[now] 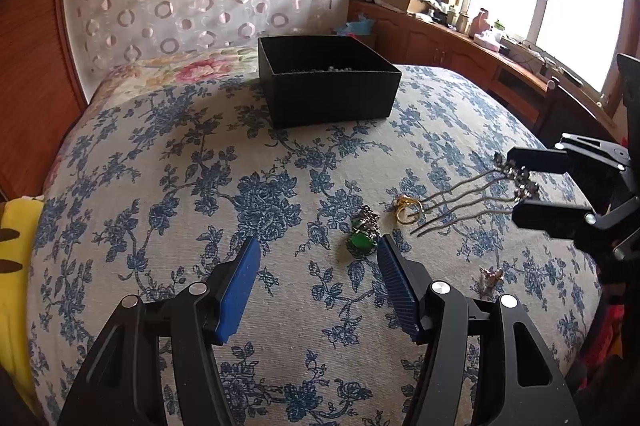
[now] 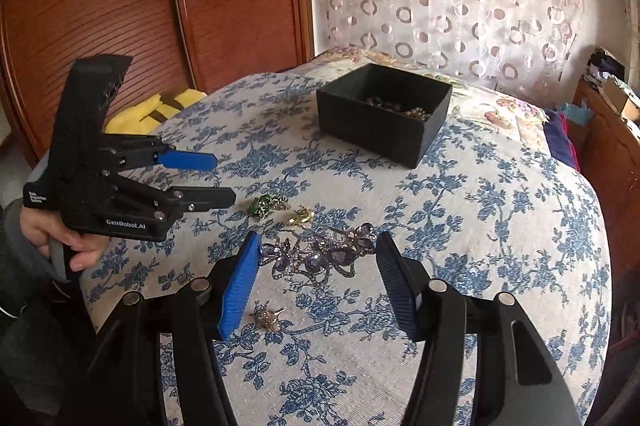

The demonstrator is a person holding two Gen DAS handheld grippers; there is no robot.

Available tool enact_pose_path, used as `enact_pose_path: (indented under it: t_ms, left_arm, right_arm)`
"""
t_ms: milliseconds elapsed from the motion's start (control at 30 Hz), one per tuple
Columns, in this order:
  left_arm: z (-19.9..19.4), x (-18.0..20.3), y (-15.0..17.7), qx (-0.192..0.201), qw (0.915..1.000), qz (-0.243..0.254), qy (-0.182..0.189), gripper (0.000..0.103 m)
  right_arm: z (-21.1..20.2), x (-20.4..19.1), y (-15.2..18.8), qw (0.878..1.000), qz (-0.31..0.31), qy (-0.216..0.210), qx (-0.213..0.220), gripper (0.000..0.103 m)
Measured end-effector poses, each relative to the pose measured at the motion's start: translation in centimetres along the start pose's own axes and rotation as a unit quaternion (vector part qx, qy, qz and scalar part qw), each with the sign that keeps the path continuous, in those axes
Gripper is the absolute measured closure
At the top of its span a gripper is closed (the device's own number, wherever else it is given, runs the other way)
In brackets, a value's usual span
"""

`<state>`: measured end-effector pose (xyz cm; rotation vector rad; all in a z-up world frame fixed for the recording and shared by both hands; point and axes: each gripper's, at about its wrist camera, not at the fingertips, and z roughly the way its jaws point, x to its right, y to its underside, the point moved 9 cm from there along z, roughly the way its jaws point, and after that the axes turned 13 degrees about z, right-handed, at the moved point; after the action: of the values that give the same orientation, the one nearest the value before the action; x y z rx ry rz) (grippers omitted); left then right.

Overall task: Organize jewelry
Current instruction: 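Grasp the green pendant with the left tool while the right tool grasps the purple gem comb, then carry both items over the black box and open both tools to drop them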

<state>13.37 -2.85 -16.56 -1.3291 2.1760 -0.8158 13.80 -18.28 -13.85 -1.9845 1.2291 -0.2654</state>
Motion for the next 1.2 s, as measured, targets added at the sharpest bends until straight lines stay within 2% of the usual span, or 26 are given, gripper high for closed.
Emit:
enact_pose_path:
  t_ms: [367, 467, 533, 600, 633, 700, 1200]
  left_arm:
    - [1.3, 1.9, -0.8, -0.007, 0.9996, 0.021, 0.021, 0.046]
    - [1.9, 2.4, -1.0, -0.012, 0.9993, 0.026, 0.022, 0.056]
    - [2.2, 2.6, -1.1, -0.016, 0.9993, 0.028, 0.021, 0.067]
    - [2.5, 2.7, -1.1, -0.019, 0.9992, 0.030, 0.018, 0.071]
    - [2.6, 2.7, -1.2, -0.021, 0.9992, 0.031, 0.018, 0.078]
    - [2.8, 2.8, -1.0, -0.024, 0.9990, 0.033, 0.019, 0.085]
    - [-0.2, 1.1, -2.9, 0.021, 0.9996, 0.020, -0.001, 0.086]
  right_arm:
    - [-1.1, 1.8, -0.1, 1.000, 0.017, 0.012, 0.012, 0.042]
    - [-1.2, 2.2, -0.2, 1.000, 0.020, 0.015, 0.015, 0.042]
    - [-1.4, 2.5, -0.2, 0.999, 0.022, 0.015, 0.017, 0.042]
    - [-1.5, 2.6, -0.2, 0.999, 0.023, 0.016, 0.020, 0.042]
    - [-1.6, 2.7, -0.3, 0.999, 0.025, 0.016, 0.021, 0.042]
    - [-1.7, 2.9, -0.3, 0.999, 0.026, 0.017, 0.022, 0.042]
    - [-1.5, 2.9, -2.2, 0.999, 0.025, 0.020, 0.036, 0.042]
